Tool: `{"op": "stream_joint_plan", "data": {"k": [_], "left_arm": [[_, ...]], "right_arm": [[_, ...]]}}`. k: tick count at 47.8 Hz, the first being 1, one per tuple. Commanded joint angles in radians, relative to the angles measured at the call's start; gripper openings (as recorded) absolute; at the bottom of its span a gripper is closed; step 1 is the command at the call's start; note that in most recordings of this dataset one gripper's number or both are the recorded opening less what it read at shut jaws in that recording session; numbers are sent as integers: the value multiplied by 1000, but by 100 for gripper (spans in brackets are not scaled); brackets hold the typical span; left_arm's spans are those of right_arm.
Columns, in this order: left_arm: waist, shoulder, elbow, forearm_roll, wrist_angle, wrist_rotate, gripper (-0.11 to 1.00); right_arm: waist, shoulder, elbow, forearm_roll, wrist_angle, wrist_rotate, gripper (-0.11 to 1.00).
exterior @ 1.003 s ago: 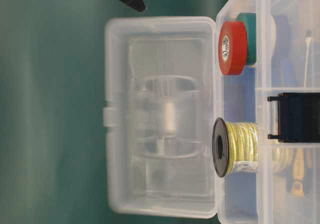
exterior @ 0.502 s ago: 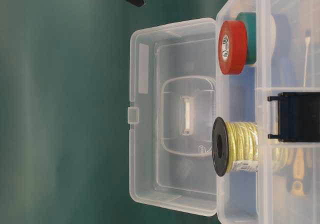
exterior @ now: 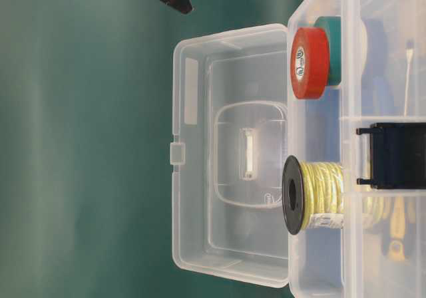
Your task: Open the tool box with both arms.
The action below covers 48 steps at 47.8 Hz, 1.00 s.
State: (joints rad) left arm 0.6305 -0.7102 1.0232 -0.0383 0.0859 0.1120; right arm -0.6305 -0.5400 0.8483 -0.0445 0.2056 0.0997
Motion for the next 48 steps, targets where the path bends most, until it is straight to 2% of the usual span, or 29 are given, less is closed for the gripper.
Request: {"op": "stream_joint_plan", "data": {"k": [1,14,24,35,48], "left_arm": [[-54,-14,-9,-3,8,-2,92],[-264,-75,8,-3,28,-31,92],[-397,-80,9,-3,31,-34,92],[-476,-84,11,-3,31,-67,92],[-637,-130,48,-3,17,-72,92]], "right_arm": [[46,-26,-5,6,5,5,87],[242,-109,34,11,23,11,87],[373,-117,40,11,25,15,87],[468,-114,40,12,34,21,87],[578,-137,72,11,61,41,87]]}}
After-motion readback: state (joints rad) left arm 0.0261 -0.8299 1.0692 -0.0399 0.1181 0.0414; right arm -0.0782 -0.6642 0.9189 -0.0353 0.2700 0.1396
